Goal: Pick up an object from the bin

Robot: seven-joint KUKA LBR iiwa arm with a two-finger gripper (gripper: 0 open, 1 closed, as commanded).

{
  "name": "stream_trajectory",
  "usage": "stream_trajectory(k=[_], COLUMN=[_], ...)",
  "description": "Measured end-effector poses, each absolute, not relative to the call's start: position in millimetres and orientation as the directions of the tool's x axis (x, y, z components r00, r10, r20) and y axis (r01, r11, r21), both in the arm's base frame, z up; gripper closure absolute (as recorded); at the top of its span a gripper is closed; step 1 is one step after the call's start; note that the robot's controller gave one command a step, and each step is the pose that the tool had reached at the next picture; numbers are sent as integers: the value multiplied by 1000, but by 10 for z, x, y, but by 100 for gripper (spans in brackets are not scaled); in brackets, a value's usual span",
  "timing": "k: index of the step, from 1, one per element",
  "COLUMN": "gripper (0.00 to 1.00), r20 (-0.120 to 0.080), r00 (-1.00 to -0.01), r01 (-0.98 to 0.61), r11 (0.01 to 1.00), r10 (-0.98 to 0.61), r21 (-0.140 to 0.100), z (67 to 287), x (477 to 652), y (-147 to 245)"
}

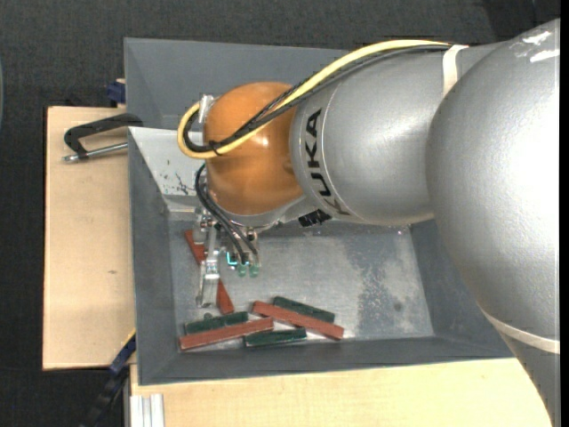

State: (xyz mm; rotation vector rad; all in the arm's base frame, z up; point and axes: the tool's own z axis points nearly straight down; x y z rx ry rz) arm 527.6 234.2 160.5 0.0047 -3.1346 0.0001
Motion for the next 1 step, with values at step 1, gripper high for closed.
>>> stream_trajectory(k=[1], gripper=[0], r20=[0], r00=[-1000], r01=[0], r11=[1000], r10=[0], r21=[2], z=[1644], x=[5300], y=[2332])
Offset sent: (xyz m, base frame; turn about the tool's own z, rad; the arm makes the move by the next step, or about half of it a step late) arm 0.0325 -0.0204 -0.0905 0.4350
